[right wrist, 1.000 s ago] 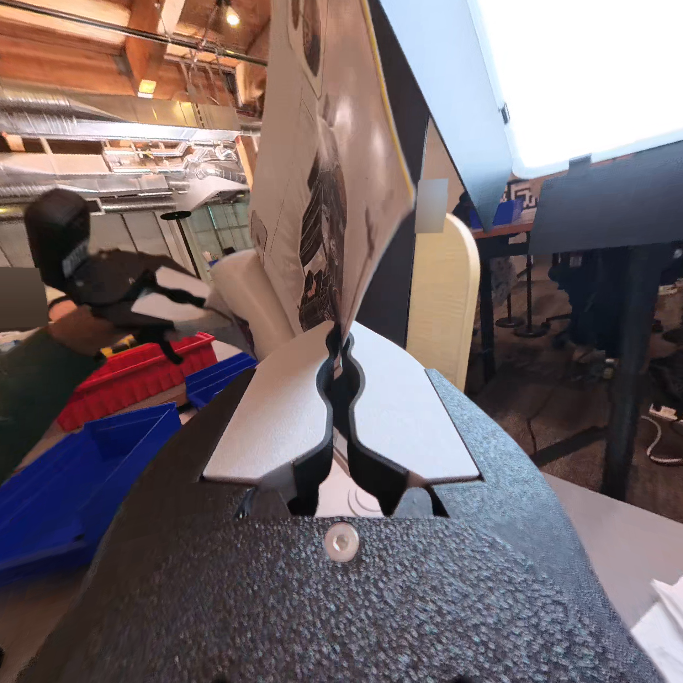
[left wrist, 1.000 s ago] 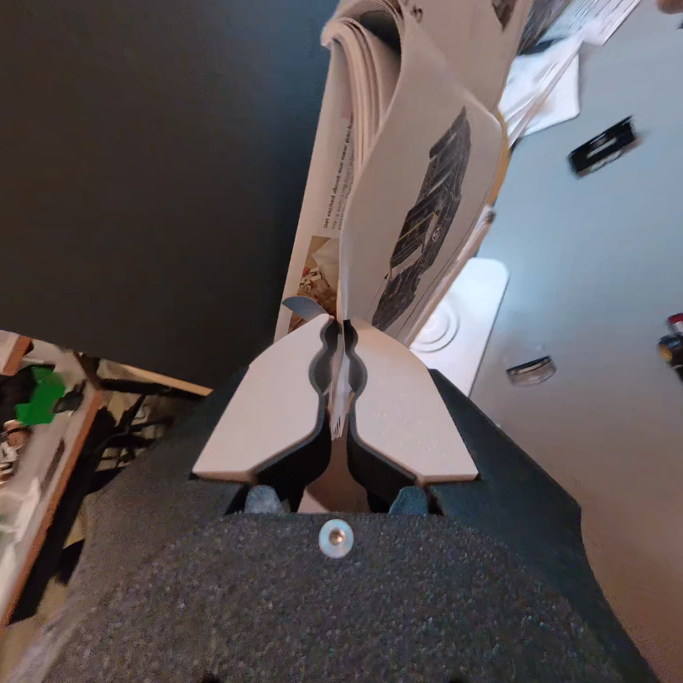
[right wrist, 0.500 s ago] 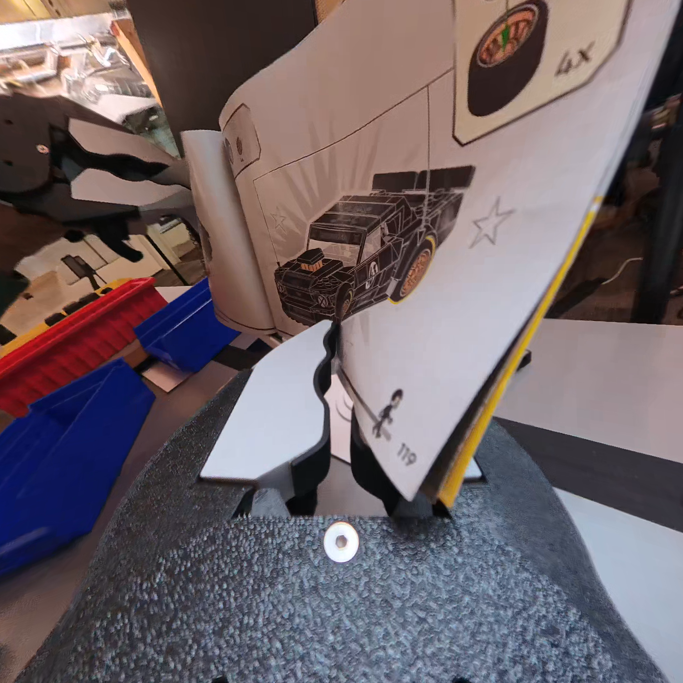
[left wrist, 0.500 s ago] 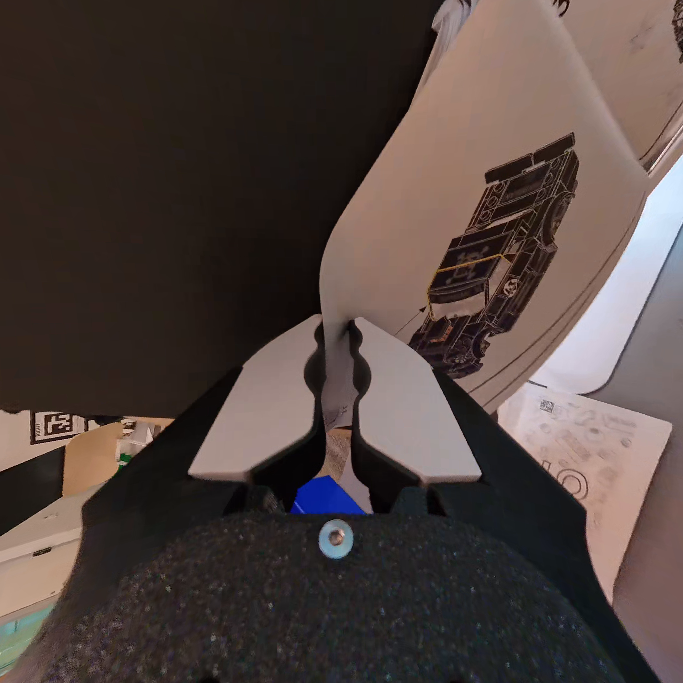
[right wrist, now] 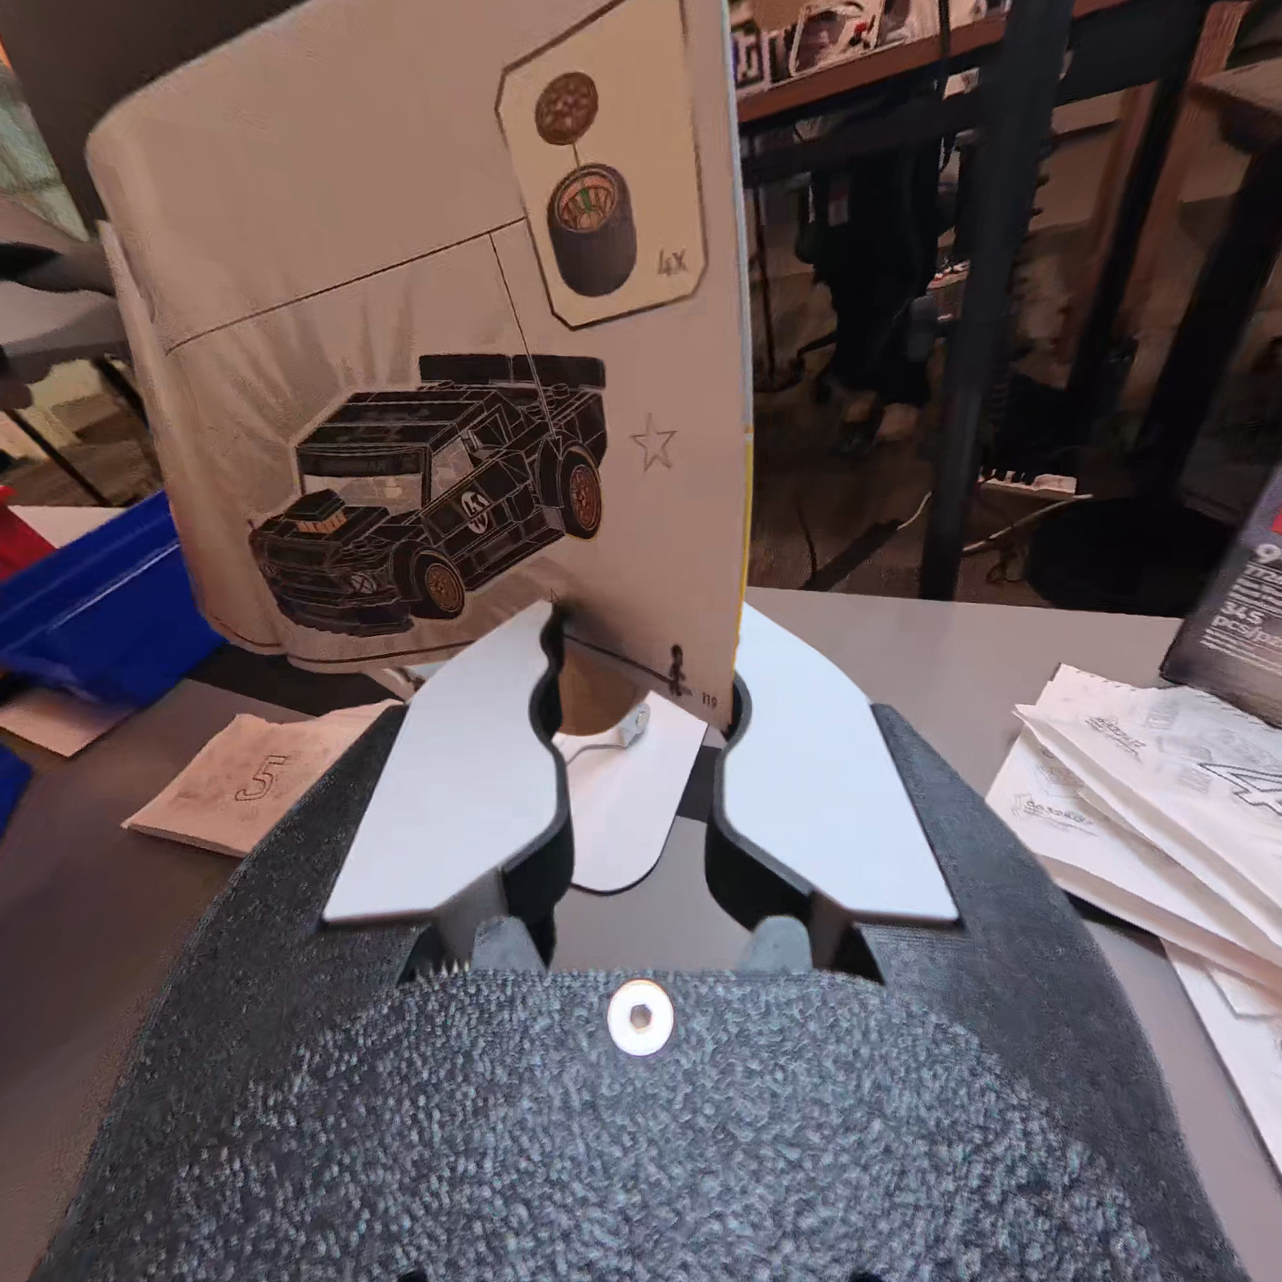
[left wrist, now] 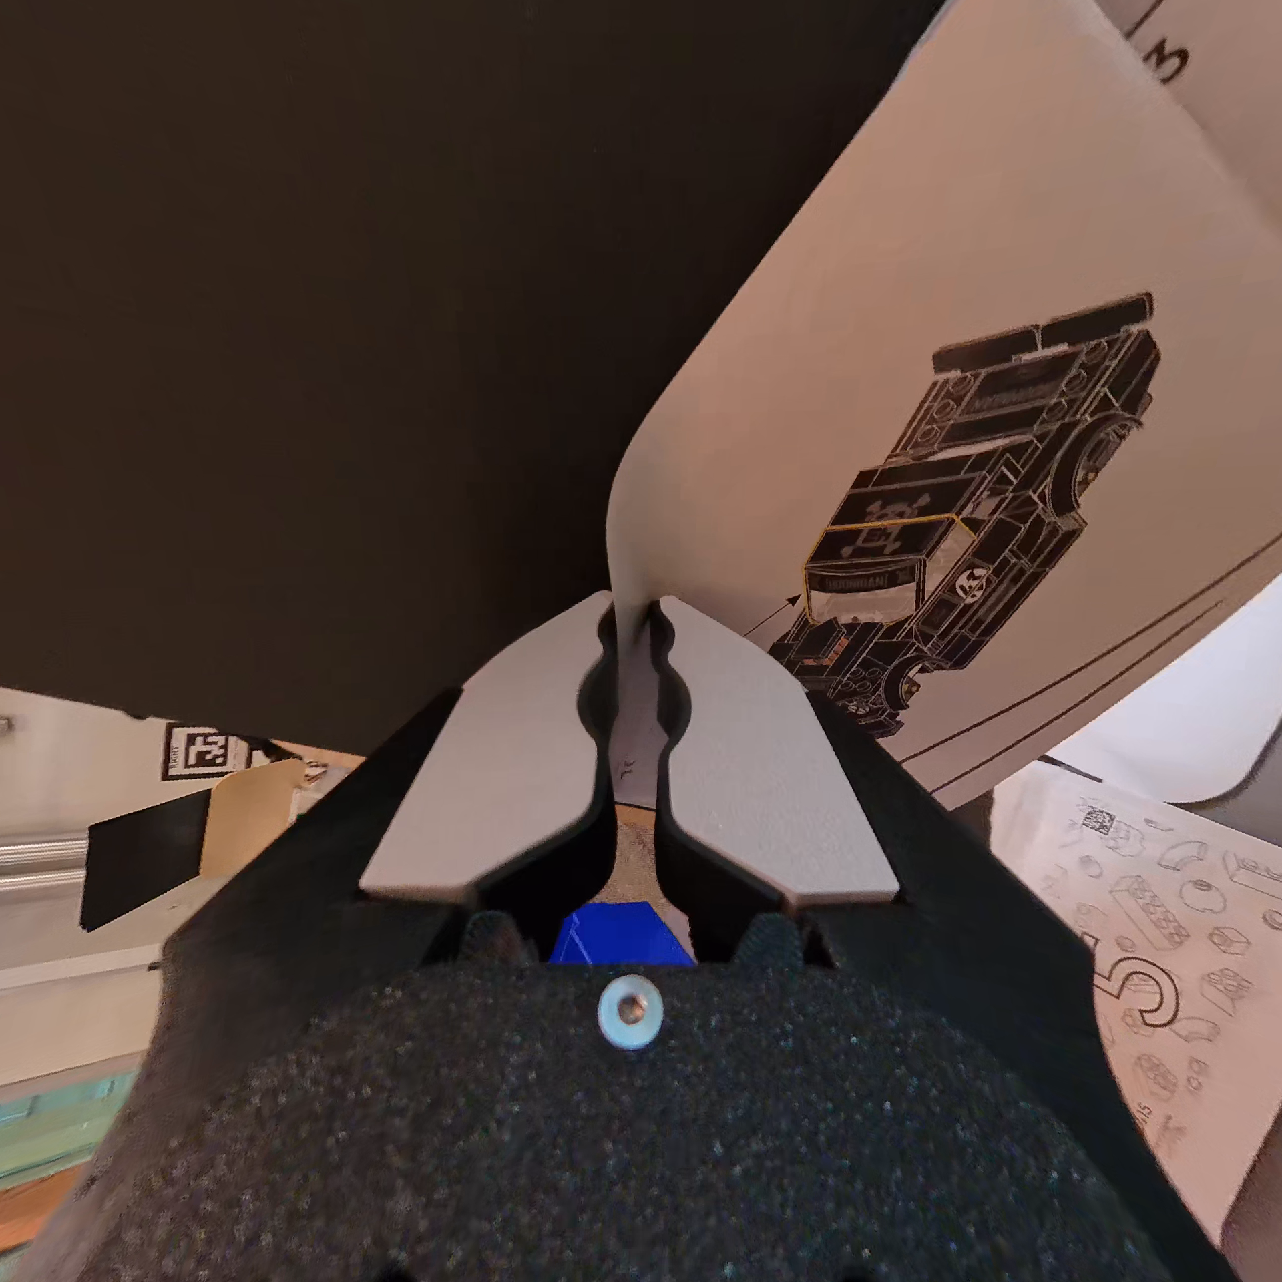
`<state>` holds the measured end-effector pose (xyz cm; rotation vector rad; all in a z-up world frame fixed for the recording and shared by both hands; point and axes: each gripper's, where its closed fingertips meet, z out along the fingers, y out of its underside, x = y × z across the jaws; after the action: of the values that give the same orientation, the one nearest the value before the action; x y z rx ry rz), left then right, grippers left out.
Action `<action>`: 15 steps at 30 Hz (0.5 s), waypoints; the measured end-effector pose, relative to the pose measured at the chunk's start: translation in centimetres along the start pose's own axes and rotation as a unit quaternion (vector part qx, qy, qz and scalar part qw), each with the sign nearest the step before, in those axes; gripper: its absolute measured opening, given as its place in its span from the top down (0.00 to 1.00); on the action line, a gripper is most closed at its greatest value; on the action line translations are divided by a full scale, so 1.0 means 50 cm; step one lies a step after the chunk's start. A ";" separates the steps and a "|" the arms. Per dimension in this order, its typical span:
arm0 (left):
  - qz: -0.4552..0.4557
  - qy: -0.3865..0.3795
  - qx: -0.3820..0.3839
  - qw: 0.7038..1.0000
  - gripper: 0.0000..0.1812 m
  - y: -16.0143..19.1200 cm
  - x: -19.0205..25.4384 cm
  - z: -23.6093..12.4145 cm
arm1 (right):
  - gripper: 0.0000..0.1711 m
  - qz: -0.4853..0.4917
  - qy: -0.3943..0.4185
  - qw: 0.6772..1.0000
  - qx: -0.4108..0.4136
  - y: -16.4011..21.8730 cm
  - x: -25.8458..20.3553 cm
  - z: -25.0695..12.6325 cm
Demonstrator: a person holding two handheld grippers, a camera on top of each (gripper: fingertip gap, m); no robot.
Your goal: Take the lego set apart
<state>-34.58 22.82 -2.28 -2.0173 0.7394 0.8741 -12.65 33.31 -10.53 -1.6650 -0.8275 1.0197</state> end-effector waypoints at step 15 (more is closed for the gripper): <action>0.023 -0.058 -0.034 0.997 0.96 -0.024 0.013 -0.014 | 0.85 0.091 -0.078 0.993 -0.006 -0.030 0.073 0.087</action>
<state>-33.11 22.70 -1.94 -1.9968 0.7017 1.0480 -15.16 38.61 -10.74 -1.7100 -0.7930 1.2876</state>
